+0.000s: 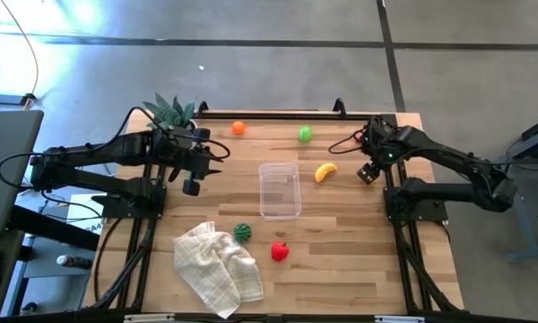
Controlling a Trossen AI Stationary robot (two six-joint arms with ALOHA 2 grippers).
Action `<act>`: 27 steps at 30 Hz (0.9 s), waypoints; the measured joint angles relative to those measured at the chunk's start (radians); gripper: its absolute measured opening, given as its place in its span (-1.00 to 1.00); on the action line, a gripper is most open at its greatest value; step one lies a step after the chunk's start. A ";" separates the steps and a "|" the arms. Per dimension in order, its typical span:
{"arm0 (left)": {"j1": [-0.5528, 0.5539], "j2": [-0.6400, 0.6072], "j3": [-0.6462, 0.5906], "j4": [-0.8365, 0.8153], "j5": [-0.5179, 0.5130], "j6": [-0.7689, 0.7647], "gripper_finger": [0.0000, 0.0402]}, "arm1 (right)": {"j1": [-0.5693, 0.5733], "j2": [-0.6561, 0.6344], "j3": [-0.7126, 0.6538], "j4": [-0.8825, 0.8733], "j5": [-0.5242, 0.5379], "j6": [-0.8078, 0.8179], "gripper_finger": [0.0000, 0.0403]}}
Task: Pick and placing Produce into tupperware
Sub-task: Put the yellow lemon into the transparent bin
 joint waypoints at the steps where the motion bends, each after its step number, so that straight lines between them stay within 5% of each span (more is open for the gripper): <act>1: 0.000 0.000 0.000 0.000 0.000 0.000 -0.42 | 0.000 0.005 0.000 -0.003 0.000 0.000 0.06; 27: 0.000 0.000 0.000 0.000 0.000 0.000 -0.42 | 0.000 0.131 -0.017 0.036 -0.004 0.038 0.06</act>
